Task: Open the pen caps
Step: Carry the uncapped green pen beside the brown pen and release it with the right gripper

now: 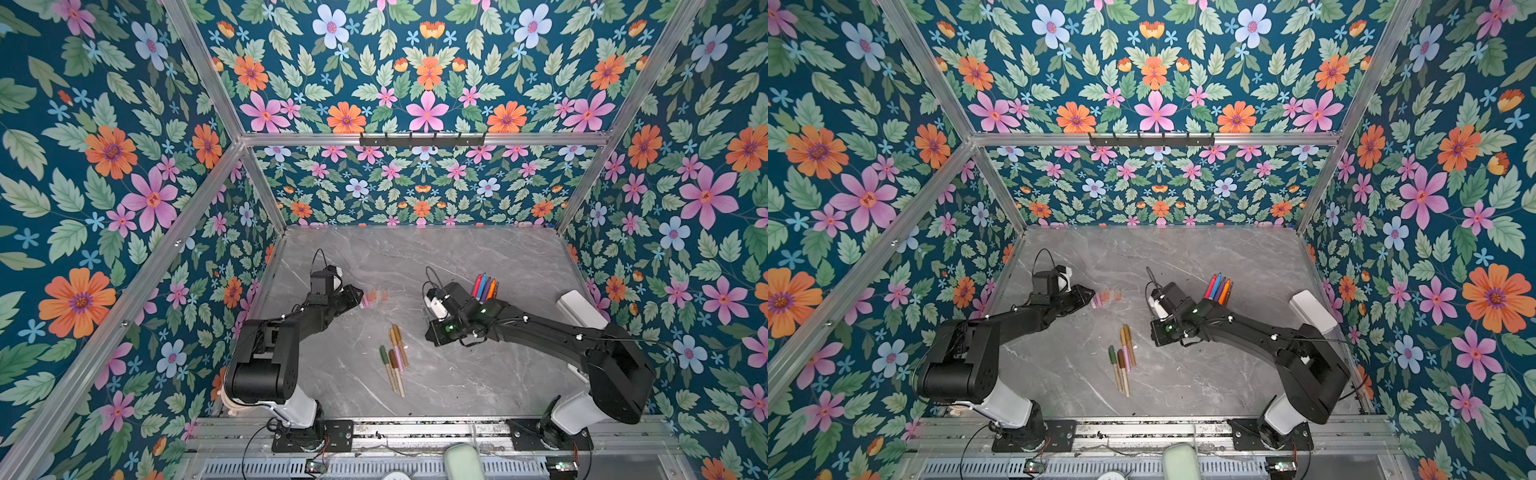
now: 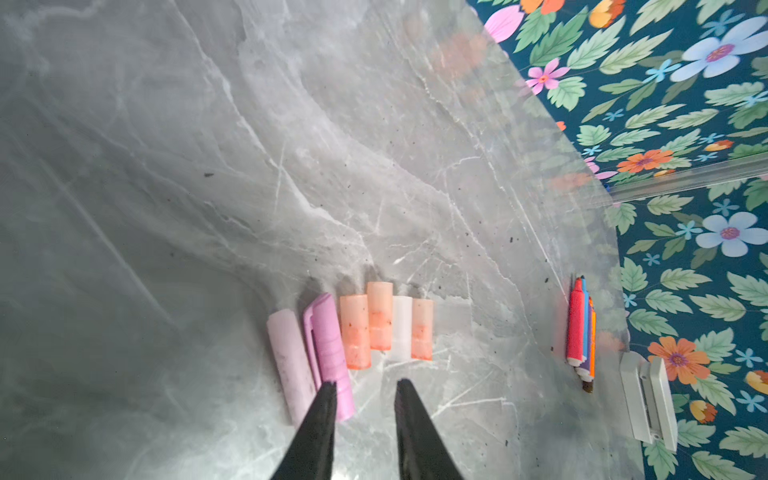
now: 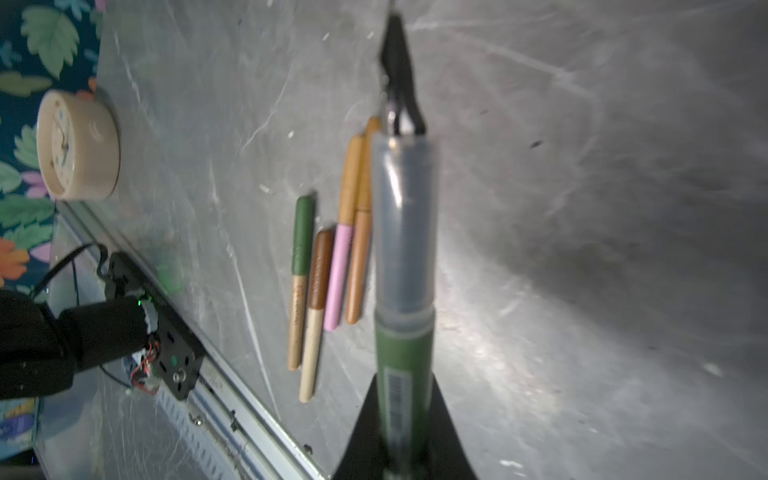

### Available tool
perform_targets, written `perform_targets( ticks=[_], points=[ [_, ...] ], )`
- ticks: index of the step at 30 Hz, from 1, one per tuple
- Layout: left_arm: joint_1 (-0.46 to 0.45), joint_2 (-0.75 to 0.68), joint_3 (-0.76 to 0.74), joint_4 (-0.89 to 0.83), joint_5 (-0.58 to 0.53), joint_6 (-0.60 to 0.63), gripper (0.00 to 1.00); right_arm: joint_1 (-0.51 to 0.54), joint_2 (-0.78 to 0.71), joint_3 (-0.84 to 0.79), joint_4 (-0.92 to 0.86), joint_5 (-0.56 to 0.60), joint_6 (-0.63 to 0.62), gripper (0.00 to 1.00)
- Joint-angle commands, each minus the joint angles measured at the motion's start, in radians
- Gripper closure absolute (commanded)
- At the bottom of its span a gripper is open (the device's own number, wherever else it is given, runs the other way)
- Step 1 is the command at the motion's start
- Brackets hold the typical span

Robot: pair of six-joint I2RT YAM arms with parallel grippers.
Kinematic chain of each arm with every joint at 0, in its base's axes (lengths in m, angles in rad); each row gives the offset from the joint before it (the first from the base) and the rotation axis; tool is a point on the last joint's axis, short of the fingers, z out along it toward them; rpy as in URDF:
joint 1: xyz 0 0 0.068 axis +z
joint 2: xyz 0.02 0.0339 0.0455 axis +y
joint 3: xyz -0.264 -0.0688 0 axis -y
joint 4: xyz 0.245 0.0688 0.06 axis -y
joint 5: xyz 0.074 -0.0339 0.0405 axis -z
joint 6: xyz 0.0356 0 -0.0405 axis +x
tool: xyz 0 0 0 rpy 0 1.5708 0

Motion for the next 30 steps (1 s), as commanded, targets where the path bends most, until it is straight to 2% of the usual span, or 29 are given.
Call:
perform_targets(
  ticks=[1, 5, 8, 10, 14, 18, 24, 30],
  points=[
    [-0.001, -0.057, -0.042, 0.076, -0.001, -0.017, 0.71, -0.131, -0.058, -0.023, -0.066, 0.018, -0.010, 1.00],
    [0.000, -0.107, -0.123, 0.160, 0.001, -0.018, 0.71, -0.447, -0.100, -0.071, -0.072, -0.073, 0.047, 1.00],
    [0.000, -0.114, -0.154, 0.179, -0.009, 0.010, 0.71, -0.646, -0.099, -0.111, -0.040, -0.132, 0.078, 1.00],
    [0.000, -0.110, -0.169, 0.191, -0.008, 0.023, 0.71, -0.704, -0.086, -0.113, -0.037, -0.118, 0.067, 1.00],
    [0.001, -0.092, -0.191, 0.197, -0.036, 0.032, 0.71, -0.717, 0.013, -0.051, -0.073, -0.050, 0.000, 1.00],
    [0.002, -0.072, -0.206, 0.193, -0.081, 0.035, 0.71, -0.717, 0.103, -0.023, -0.052, -0.019, -0.008, 1.00],
    [0.003, -0.063, -0.203, 0.210, -0.044, 0.023, 0.70, -0.719, 0.196, 0.011, -0.050, 0.023, -0.035, 1.00],
    [0.003, -0.046, -0.201, 0.225, -0.020, 0.016, 0.70, -0.723, 0.246, 0.010, -0.021, -0.004, -0.045, 1.00]
  ],
)
